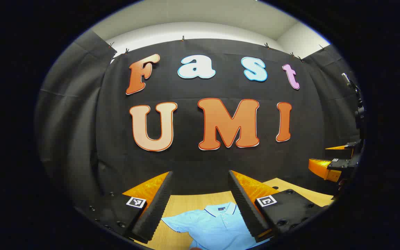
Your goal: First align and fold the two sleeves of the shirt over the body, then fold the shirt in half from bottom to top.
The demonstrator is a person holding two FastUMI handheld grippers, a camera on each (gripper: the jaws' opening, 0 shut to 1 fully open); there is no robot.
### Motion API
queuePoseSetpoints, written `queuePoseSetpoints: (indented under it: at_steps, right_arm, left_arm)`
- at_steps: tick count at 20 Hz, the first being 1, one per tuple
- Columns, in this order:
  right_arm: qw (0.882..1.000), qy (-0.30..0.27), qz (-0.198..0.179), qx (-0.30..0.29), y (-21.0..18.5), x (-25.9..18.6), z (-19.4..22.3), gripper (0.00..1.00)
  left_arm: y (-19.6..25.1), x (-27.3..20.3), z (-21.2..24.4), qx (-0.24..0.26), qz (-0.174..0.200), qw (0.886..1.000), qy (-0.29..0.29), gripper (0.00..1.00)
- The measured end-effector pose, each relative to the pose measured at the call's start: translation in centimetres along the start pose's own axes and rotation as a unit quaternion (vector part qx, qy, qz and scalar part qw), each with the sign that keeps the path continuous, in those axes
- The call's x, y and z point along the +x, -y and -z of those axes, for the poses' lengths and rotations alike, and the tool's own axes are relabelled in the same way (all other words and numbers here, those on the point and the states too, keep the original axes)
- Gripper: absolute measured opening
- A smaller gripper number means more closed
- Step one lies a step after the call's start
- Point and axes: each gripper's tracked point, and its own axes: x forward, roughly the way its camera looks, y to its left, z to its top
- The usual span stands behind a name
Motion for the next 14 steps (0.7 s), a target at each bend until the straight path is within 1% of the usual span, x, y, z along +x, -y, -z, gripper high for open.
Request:
queuePoseSetpoints:
  at_steps: [3, 14]
  right_arm:
    - [1.000, 0.002, -0.006, -0.004, 0.2, 1.0, 0.0, 0.99]
    - [1.000, -0.010, -0.030, 0.002, -0.1, 4.6, 1.0, 0.99]
  left_arm:
    - [0.6, 0.7, -0.3, 0.000, -0.006, 1.000, 0.005, 1.00]
    - [2.4, 2.7, -1.0, 0.005, -0.012, 1.000, 0.029, 1.00]
